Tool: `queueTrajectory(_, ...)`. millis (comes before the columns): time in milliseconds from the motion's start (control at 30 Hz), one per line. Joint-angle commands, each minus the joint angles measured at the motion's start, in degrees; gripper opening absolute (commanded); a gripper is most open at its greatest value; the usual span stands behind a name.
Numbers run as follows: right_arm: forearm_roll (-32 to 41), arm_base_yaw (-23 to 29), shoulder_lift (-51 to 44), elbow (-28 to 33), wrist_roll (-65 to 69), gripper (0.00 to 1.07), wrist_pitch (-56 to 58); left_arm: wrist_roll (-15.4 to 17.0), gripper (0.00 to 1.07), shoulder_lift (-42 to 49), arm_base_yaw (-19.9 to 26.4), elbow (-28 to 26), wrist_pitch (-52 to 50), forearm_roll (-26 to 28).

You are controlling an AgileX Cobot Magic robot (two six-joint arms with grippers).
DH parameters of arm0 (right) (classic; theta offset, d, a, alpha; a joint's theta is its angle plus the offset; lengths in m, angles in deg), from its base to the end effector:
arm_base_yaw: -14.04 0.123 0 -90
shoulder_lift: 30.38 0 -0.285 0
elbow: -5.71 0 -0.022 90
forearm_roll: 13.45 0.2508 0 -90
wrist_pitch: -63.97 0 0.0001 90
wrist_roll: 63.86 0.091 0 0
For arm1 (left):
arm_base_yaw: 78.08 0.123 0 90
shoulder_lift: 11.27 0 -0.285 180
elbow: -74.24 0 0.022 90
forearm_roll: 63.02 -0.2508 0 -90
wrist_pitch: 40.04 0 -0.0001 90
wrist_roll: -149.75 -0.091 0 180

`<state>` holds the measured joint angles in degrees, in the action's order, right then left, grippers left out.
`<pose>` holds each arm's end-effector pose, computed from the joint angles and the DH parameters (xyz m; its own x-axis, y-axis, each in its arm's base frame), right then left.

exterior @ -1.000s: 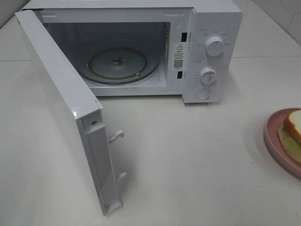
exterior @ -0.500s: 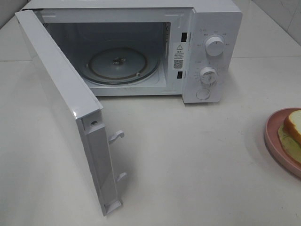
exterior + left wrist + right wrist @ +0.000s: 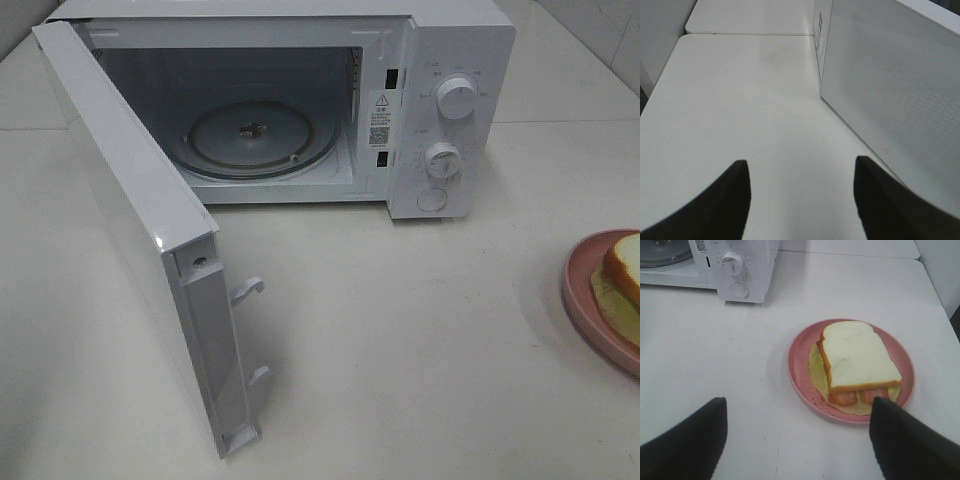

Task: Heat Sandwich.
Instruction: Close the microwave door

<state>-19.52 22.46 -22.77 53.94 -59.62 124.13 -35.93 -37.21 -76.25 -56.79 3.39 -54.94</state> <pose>-0.0045 -0.0091 0.2802 -0.4327 -0.0428 -0.9005 -0.0550 0.9983 -0.0210 0.0603 -0.0069 0.2915 -0.4703 -0.0186 -0.8823 0.0518 0.9975 -0.0486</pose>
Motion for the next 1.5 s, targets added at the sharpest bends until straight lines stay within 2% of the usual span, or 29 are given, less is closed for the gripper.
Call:
queueTrajectory(33,-0.11,-0.46,-1.49,0.17,-0.57,0.76,-0.57,0.23,0.40,-2.52,0.00,1.66,-6.19,-0.52)
queueTrajectory(67,-0.11,-0.46,-1.49,0.17,-0.57,0.76,-0.57,0.23,0.40,-2.52,0.00,1.66,-6.19,-0.52)
queueTrajectory(100,-0.11,-0.46,-1.49,0.17,-0.57,0.76,-0.57,0.23,0.33,-4.30,0.00,2.75,-9.45,-0.52)
queueTrajectory(167,-0.11,-0.46,-1.49,0.17,-0.57,0.76,-0.57,0.23,0.24,-6.19,0.00,3.90,-12.55,-0.57)
queueTrajectory(233,-0.17,-0.46,-1.49,0.17,-0.57,0.76,-0.57,0.23,0.20,-7.28,0.00,4.41,-14.04,-0.57)
queueTrajectory(267,-0.17,-0.46,-1.49,0.17,-0.57,0.76,-0.57,0.23,0.12,-9.63,0.00,5.79,-17.88,-0.63)
queueTrajectory(367,-0.17,-0.46,-1.49,0.17,-0.63,0.76,-0.57,0.00,0.03,-12.83,0.00,7.91,-24.12,-0.63)
queueTrajectory(400,-0.17,-0.46,-1.49,0.17,-0.63,0.76,-0.57,0.00,0.03,-12.83,0.00,7.91,-24.12,-0.63)
queueTrajectory(433,-0.17,-0.46,-1.49,0.17,-0.63,0.76,-0.57,-0.57,0.00,-15.30,0.00,9.74,-29.62,-0.63)
queueTrajectory(500,-0.17,-0.46,-1.49,0.17,-0.63,0.76,-0.57,-1.38,0.01,-17.70,0.00,11.63,-35.35,-0.69)
queueTrajectory(533,-0.17,-0.46,-1.49,0.17,-0.63,0.76,-0.57,-1.89,0.01,-19.71,0.00,13.52,-41.31,-0.69)
queueTrajectory(567,-0.17,-0.46,-1.49,0.17,-0.63,0.76,-0.57,-1.89,0.01,-19.71,0.00,13.52,-41.31,-0.69)
queueTrajectory(667,-0.17,-0.46,-1.49,0.17,-0.63,0.76,-0.57,-2.52,0.01,-22.80,0.00,16.16,-50.59,-0.69)
queueTrajectory(700,-0.17,-0.46,-1.49,0.17,-0.63,0.76,-0.57,-2.52,0.01,-24.92,0.00,17.30,-56.15,-0.69)
queueTrajectory(933,-0.17,-0.46,-1.49,0.17,-0.63,0.76,-0.57,-1.66,0.01,-31.80,0.00,17.93,-68.18,-2.06)
queueTrajectory(967,-0.17,-0.46,-1.49,0.17,-0.63,0.76,-0.57,-0.97,0.01,-32.89,0.00,17.93,-69.27,-3.27)
queueTrajectory(1033,-0.17,-0.46,-1.49,0.17,-0.63,0.76,-0.57,3.44,0.01,-37.01,0.00,17.93,-72.54,-7.16)
queueTrajectory(1067,-0.17,-0.46,-1.49,0.17,-0.63,0.76,-0.57,3.44,0.01,-37.01,0.00,17.93,-72.54,-7.16)
queueTrajectory(1133,-0.17,-0.46,-1.49,0.17,-0.63,0.76,-0.57,7.33,0.01,-39.25,0.00,17.93,-75.23,-9.57)
queueTrajectory(1167,-0.17,-0.46,-1.49,0.17,-0.63,0.76,-0.57,11.00,0.01,-41.42,0.00,17.88,-77.58,-12.61)
queueTrajectory(1200,-0.17,-0.46,-1.49,0.17,-0.63,0.76,-0.57,11.00,0.01,-41.42,0.00,17.88,-77.58,-12.61)
queueTrajectory(1300,-0.17,-0.46,-1.49,0.17,-0.63,0.76,-0.57,14.55,0.01,-46.24,0.00,17.25,-81.42,-18.33)
queueTrajectory(1367,-0.17,-0.46,-1.49,0.17,-0.63,0.76,-0.57,15.13,0.01,-47.15,0.00,16.96,-81.93,-19.37)
queueTrajectory(1500,-0.17,-0.46,-1.49,0.17,-0.63,0.76,-0.57,19.02,0.01,-52.25,0.00,15.58,-87.03,-25.50)
